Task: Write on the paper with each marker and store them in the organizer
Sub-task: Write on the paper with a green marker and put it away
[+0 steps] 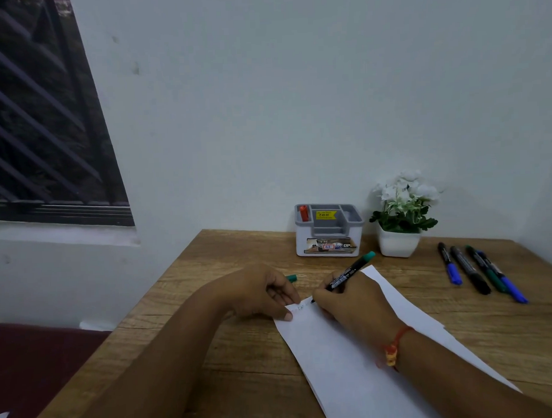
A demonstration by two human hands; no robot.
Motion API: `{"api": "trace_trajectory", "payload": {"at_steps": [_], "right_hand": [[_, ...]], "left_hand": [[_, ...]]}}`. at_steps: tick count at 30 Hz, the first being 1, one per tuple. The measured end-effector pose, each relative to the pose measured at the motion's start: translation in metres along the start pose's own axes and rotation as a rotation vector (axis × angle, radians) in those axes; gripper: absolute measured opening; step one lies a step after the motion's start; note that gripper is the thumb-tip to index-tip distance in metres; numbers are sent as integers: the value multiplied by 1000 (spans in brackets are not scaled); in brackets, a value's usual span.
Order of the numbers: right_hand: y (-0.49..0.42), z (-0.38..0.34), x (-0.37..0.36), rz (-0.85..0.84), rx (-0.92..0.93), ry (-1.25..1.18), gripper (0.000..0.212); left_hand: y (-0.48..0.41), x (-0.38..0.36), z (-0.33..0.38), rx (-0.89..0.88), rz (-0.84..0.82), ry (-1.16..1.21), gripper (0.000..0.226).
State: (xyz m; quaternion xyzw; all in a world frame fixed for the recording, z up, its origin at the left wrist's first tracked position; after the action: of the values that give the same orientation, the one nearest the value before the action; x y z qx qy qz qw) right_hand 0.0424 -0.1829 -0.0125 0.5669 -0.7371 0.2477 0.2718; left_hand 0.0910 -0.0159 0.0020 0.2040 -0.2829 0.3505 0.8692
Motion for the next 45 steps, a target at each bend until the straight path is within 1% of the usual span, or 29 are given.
{"api": "trace_trajectory", "payload": {"at_steps": [4,7,14,20,23,26,31,39,41,45], "right_hand": [[0,1,0,2,-5,-10,23],[1,1,2,21,-5,-11,19],[4,-2,3,7,1,-31,16],[2,-2,3,25,-9,-32,16],[2,0,3,31,-19,-37,19],[2,0,3,30,-14,-51,14],[3,-2,6,58,-12,-22,14],[6,-5,4,1,-33,-35,18],[7,-6,4,-10,-30,-19,15],[7,-7,8,38,-25,-23,9]], "left_hand": [[0,0,1,8,1,-6,33],[1,0,1,8,3,-10,33],[2,0,2,7,-2,3,33],[0,0,2,0,-10,19,33],[-1,0,1,-4,-14,10,32],[-2,1,-1,2,-15,34,32],[-3,0,-3,13,-19,21,31],[-2,0,1,4,-24,11,32],[-2,0,1,7,-26,13,32],[-1,1,0,20,-22,16,32]]}}
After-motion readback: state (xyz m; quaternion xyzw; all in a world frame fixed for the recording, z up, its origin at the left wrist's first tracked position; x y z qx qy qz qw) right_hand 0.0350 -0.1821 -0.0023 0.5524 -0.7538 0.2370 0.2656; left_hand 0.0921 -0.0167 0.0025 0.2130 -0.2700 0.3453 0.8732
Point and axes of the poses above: each hand's wrist, its own y-axis away from the middle knuckle, its own x-axis out of the back of the hand, z = x × y, the point moved 7 cm from there along -y, towards the middle knuckle, and after that the axes turned 5 degrees about y, right-handed, at the moved point
